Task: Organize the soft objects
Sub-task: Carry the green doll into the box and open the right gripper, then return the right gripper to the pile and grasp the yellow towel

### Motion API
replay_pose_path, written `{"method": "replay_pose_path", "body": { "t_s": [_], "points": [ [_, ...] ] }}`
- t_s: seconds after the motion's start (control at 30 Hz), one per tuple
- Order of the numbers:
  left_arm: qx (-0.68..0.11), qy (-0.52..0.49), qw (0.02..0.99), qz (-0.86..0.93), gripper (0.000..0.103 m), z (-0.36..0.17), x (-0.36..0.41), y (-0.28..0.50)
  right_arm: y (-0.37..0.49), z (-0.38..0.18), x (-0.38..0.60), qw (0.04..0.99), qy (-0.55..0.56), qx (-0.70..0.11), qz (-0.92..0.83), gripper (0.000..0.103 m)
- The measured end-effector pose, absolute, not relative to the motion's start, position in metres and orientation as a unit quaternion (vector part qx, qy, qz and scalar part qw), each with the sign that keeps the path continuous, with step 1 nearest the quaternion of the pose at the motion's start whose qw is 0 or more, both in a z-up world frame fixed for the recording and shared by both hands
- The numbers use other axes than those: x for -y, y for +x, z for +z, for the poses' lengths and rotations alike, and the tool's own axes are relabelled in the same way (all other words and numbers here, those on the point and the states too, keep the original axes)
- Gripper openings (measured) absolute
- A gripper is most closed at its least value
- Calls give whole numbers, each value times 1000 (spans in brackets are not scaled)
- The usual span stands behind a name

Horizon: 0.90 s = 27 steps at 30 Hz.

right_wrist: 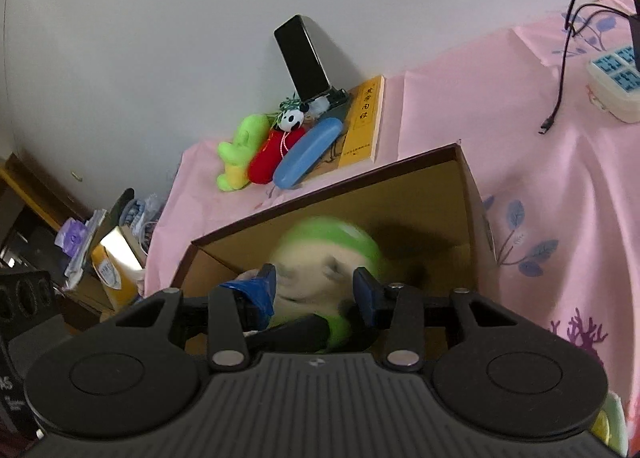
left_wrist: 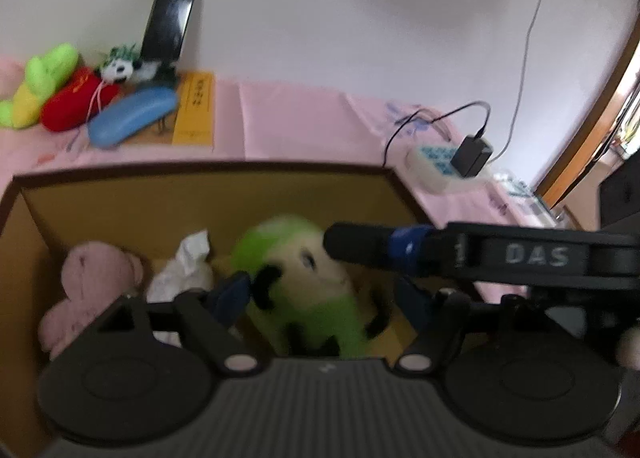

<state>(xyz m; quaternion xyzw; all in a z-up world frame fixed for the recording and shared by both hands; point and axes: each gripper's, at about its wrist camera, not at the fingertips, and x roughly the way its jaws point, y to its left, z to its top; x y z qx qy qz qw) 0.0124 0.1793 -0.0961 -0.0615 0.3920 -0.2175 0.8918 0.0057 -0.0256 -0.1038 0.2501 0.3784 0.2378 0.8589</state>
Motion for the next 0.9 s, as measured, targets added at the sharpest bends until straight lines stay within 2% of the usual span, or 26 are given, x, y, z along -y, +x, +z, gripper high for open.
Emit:
{"method": "replay_pose_path", "body": {
  "t_s": [0.23,0.37,0.9],
  "points": [
    [-386,-38,898,-210,81,-96,-177,6,-2,-100,28,864,254,-372,226,25],
    [-375,-28,904,-204,82,-86,-176,-4,-8,-95,34,866,261,-368,216,30],
    [-313,21,926,-209,88,-36,-132,-71,-67,-69,110,877,281,-336,198,30]
  ]
}}
